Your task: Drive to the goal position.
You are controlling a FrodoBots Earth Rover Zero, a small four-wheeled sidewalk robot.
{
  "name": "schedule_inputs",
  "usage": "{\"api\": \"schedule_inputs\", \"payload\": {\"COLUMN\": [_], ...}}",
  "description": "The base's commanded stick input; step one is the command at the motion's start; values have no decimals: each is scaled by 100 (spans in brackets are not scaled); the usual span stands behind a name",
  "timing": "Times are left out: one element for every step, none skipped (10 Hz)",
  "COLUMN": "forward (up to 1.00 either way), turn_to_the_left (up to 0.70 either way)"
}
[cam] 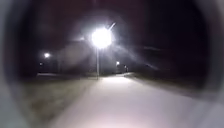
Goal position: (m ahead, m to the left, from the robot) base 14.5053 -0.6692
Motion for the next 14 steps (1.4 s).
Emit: {"api": "schedule_inputs", "payload": {"forward": [70, 70, 70, 70, 70, 70, 70, 70, 70, 70, 70, 70, 70, 70], "turn_to_the_left": [0, 0, 0, 0, 0, 0, 0, 0, 0, 0, 0, 0, 0, 0]}}
